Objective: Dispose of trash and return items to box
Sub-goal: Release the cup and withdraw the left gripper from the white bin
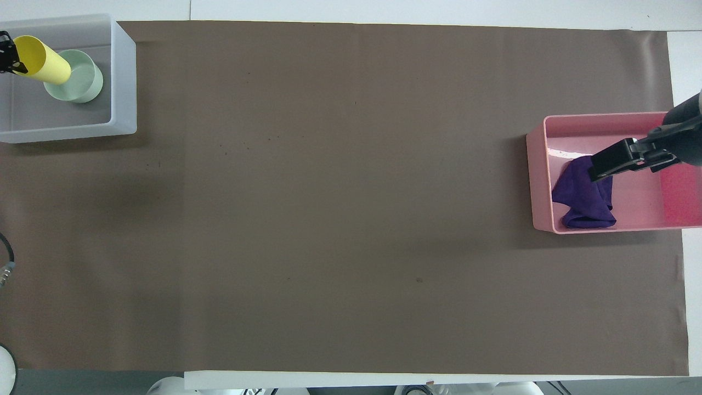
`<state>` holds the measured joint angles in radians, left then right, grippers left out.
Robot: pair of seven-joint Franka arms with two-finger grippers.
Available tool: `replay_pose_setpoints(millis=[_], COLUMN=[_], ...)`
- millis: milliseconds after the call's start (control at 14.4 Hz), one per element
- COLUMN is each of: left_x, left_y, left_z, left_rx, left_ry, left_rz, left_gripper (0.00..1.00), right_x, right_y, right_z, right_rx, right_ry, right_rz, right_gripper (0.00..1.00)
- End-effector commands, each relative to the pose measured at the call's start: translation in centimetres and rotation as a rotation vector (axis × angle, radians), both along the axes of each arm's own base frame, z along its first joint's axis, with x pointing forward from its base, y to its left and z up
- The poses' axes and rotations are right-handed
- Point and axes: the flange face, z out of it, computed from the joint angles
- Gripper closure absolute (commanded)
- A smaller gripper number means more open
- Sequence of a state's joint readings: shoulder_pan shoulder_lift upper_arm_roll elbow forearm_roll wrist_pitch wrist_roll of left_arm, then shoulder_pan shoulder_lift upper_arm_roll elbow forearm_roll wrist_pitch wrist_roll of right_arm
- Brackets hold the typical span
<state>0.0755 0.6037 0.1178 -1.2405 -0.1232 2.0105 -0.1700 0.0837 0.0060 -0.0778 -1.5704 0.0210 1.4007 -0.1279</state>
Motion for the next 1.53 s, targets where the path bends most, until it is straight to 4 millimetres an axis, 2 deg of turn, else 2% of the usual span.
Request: replay_pose_setpoints(millis=[0,139,209,278,348,417,487,557,626,696,835,974,1113,1183,1322,1391,1461], left_x=[0.6,0.2,0.3,0.5,0.8,0.8,0.8,0.9,0.8,0.2,-2.4,-6.2,-12.2,-15.4,-20.4,-21.5,-21.7], left_y=[1.6,1.4,1.2,1.2,0.8,0.6,0.4,-1.1,-1.3,-1.7,-2.1,-6.1,-7.4,-9.6,-12.2,-14.3,-14.9], left_z=[-2.1,-4.0,-4.1,-4.1,-3.9,-4.3,-4.4,-4.4,-3.7,-1.6,3.7,7.2,8.7,8.7,9.6,10.7,11.5], left_rx=[-0.001,-0.018,-0.029,-0.035,-0.027,-0.020,-0.013,-0.009,-0.007,-0.012,-0.005,-0.021,-0.040,-0.049,0.019,0.062,0.072], left_ry=[0.021,0.051,0.042,0.024,-0.015,-0.026,-0.023,-0.013,-0.016,-0.010,0.048,0.118,0.188,0.198,0.204,0.200,0.199], left_rz=[-0.032,-0.028,-0.025,-0.021,-0.024,-0.022,-0.021,-0.042,-0.046,-0.054,-0.088,-0.214,-0.237,-0.273,-0.353,-0.411,-0.434], left_gripper=[1.00,1.00,1.00,0.89,0.34,0.00,0.00,0.00,0.00,0.00,0.00,0.00,0.00,0.00,0.00,0.00,0.00], right_x=[-0.5,-0.6,-0.7,-0.7,-0.7,-0.7,-0.7,-0.8,-0.8,-0.8,-0.7,-0.8,-1.1,-1.1,-1.0,-1.0,-1.0], right_y=[-0.6,-0.5,-0.5,-0.5,-0.5,-0.5,-0.5,-0.5,-0.5,-0.5,-0.5,-0.6,-0.7,-0.7,-0.7,-0.7,-0.7], right_z=[-0.1,-0.3,-0.2,-0.2,-0.3,-0.3,-0.3,-0.3,-0.4,-0.4,-0.6,-0.8,-0.8,-0.9,-0.9,-0.9,-1.1], right_rx=[-0.009,-0.009,-0.007,-0.007,-0.007,-0.007,-0.007,-0.007,-0.007,-0.007,-0.007,-0.007,-0.006,-0.006,-0.006,-0.006,-0.006], right_ry=[-0.019,-0.015,-0.016,-0.018,-0.016,-0.016,-0.016,-0.016,-0.013,-0.013,-0.016,-0.016,-0.015,-0.013,-0.018,-0.023,-0.026], right_rz=[0.016,0.018,0.017,0.016,0.014,0.014,0.014,0.016,0.014,0.014,0.016,0.014,0.013,0.013,0.016,0.014,0.016], right_gripper=[0.00,0.00,0.00,0.00,0.00,0.00,0.00,0.00,0.00,0.00,0.00,0.00,0.00,0.00,0.00,0.00,0.00])
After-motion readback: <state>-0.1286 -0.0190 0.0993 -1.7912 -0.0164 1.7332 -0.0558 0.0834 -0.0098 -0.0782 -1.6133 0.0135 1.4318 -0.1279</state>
